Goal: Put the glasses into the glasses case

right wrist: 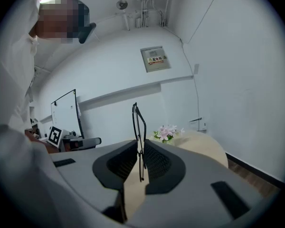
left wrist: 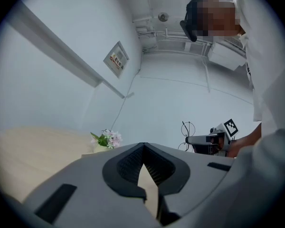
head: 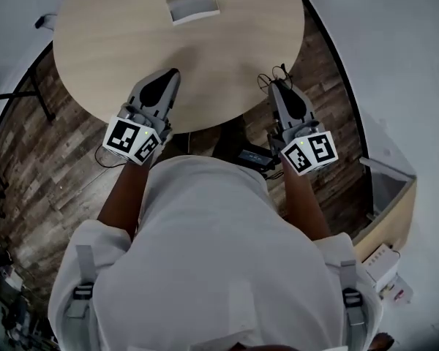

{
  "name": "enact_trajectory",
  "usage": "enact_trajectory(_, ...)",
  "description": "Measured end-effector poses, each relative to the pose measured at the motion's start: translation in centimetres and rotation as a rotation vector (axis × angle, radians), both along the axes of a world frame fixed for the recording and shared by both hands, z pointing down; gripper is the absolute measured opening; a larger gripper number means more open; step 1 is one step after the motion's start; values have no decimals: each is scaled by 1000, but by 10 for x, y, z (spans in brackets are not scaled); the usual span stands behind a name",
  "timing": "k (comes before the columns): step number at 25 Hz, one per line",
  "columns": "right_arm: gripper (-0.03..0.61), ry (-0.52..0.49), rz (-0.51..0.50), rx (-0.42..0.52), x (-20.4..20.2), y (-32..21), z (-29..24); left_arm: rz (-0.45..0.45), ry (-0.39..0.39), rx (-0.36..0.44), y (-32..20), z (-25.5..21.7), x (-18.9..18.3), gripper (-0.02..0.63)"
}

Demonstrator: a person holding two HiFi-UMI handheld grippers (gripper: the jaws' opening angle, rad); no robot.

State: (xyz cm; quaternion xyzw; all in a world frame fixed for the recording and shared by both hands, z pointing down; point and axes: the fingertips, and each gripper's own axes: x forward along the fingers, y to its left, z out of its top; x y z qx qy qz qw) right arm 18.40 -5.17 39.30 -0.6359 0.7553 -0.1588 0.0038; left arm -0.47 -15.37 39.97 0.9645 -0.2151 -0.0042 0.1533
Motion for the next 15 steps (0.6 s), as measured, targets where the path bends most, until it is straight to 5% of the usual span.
enact_trajectory(5, 52, -21, -139, 20, 58, -54, 4, -149, -60, -5, -21, 10, 36, 12)
enact_trajectory(10, 52, -30, -267, 26, 82, -71, -4, -302, -88, -21, -10, 12, 37, 12)
enact_trajectory(15, 52, -3, -496, -6, 95, -114, -1, -446, -111, 15, 2, -1, 42, 12)
